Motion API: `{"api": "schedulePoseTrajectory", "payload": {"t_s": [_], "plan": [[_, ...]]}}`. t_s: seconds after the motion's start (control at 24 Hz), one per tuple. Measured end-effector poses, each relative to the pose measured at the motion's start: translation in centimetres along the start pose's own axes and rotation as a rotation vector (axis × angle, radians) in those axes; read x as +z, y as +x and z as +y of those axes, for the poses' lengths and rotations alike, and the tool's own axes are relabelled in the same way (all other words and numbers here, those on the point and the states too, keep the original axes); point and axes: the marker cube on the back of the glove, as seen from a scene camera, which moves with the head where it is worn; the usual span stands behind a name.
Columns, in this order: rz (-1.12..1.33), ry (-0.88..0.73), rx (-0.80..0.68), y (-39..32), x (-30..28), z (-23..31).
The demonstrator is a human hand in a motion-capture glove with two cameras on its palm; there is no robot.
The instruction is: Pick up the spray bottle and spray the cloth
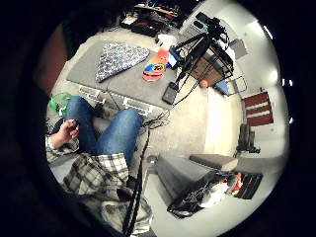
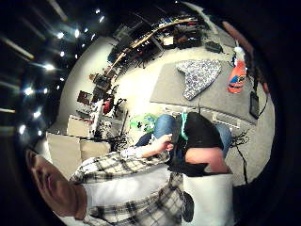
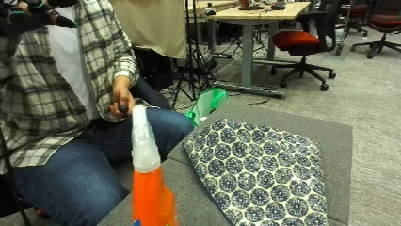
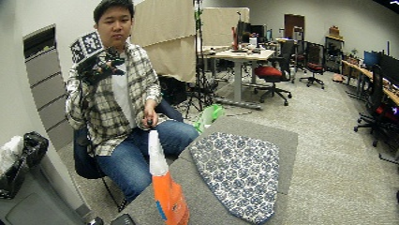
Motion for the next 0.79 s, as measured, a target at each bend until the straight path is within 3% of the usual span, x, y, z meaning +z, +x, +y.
{"api": "schedulePoseTrajectory", "payload": {"t_s": [0.79], "plan": [[-0.005, -0.032, 0.028, 0.84, 0.63, 0.08]]}}
